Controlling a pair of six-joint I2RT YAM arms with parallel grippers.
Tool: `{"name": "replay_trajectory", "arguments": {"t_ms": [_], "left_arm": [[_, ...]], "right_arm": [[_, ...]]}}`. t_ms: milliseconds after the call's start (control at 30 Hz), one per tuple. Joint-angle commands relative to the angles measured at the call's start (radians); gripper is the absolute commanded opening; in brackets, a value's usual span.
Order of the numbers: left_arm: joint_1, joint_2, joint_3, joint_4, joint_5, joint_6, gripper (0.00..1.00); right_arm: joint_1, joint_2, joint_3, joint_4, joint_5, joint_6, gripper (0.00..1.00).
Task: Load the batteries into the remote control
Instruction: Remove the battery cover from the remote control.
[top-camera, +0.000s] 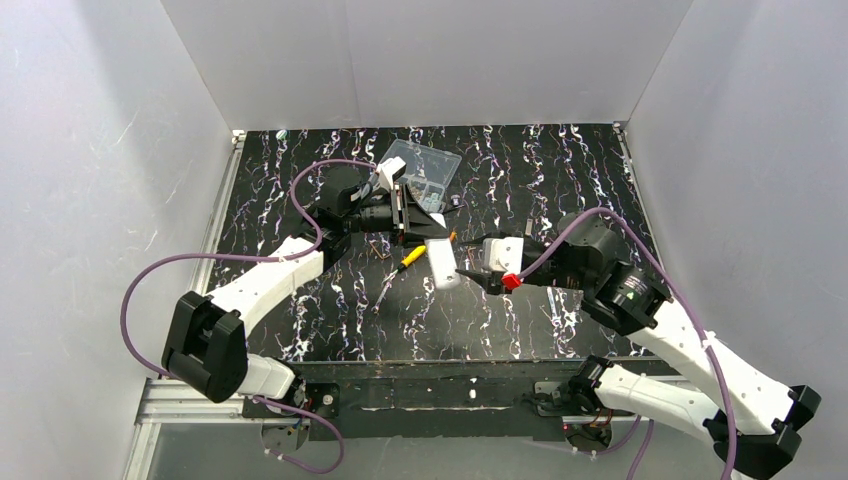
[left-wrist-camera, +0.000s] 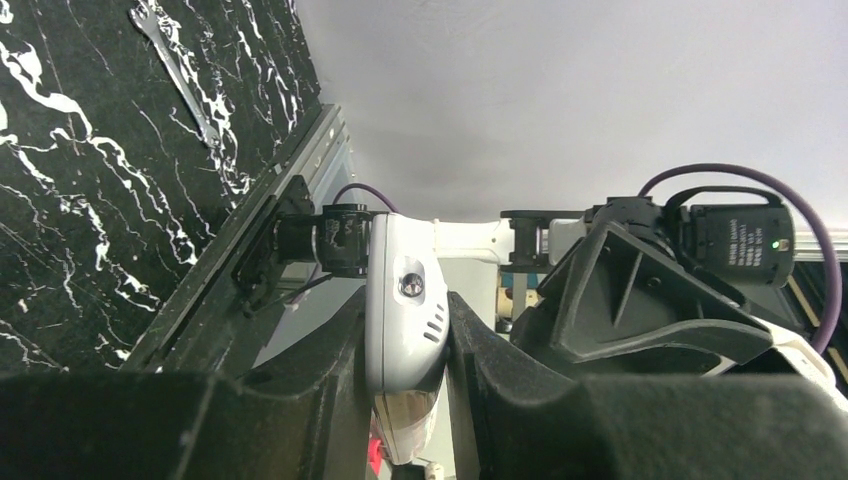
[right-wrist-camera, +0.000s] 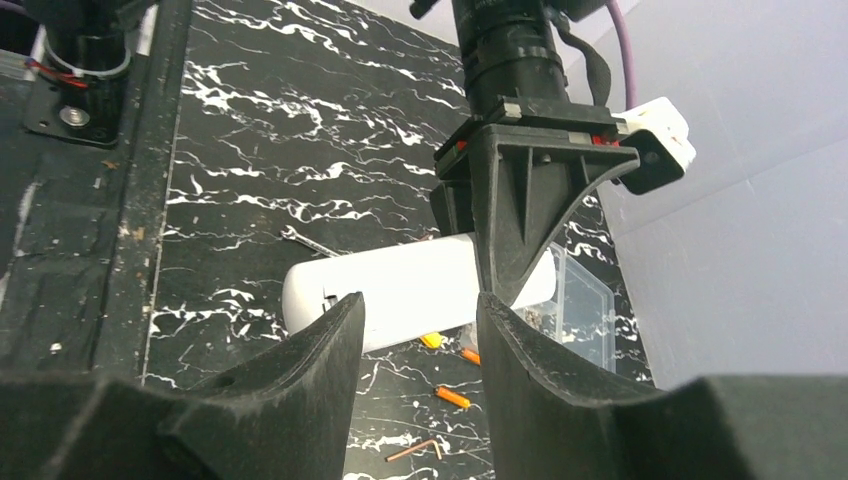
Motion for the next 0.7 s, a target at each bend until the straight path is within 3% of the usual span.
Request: {"name": "replay_trajectory", "arguments": {"t_ms": [0, 233, 667], "left_arm": [[0.0, -0.03, 0.014, -0.02, 0.058, 0.072, 0.0], [0.0, -0.037, 0.012, -0.038, 0.042, 0.098, 0.0], [0.001, -0.033, -0.01, 0.001, 0.009, 0.08, 0.0]], "right_arm": [[-0.038, -0.008, 0.058, -0.041, -0.139, 0.006, 0.53], [-0.12, 0.014, 0.066, -0.067, -0.269, 0.017, 0.53], [-0.126, 0.081, 0.067, -0.083, -0.341, -0.029, 0.53]]}}
